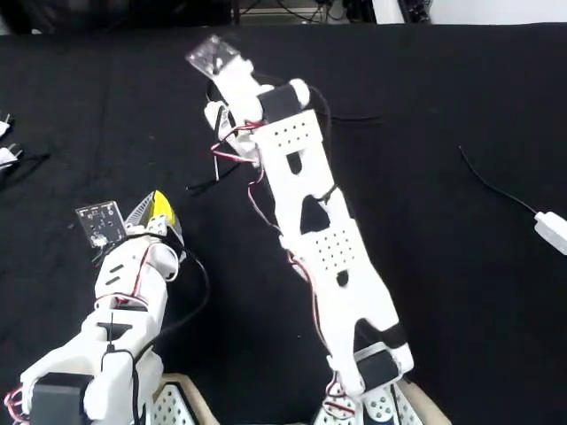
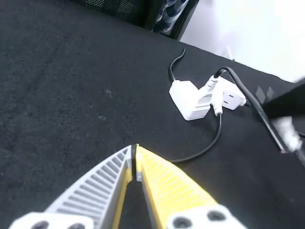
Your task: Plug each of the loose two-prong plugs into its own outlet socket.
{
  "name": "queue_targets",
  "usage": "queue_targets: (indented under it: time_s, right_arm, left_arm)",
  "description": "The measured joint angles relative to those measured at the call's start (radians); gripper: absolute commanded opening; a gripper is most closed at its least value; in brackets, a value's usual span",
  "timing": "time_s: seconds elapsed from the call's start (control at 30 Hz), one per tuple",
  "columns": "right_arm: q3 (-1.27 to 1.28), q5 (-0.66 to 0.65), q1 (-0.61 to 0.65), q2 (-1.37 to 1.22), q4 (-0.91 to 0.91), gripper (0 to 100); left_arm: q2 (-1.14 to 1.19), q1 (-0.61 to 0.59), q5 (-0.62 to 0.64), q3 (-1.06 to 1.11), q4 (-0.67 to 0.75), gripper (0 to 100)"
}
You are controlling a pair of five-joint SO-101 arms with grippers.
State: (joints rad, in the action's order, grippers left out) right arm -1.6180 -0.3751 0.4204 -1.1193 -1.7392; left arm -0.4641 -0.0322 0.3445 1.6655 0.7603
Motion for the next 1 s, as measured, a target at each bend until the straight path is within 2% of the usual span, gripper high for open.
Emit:
queue_targets:
  time_s: [0.2,0.47,0.67,0.8,1.0]
  right_arm:
    - [0.000,0.115,0.071,0.157,0.000,1.2]
    - [0.057,0.419,0.098,0.239,-0.003,1.1]
    - [0.310,0.448,0.114,0.338,-0.003,1.1]
    - [0.512,0.434,0.118,0.509,-0.003,1.1]
    - [0.824,0.420,0.120,0.856,0.008,1.1]
  left_arm:
    - [0.000,0.031,0.000,0.000,0.000,3]
    - [0.000,0.035,-0.002,0.000,0.020,3]
    - [0.000,0.133,-0.002,0.000,0.176,3]
    - [0.000,0.199,-0.002,0.000,0.178,3]
    - [0.000,0.213,-0.002,0.000,0.153,3]
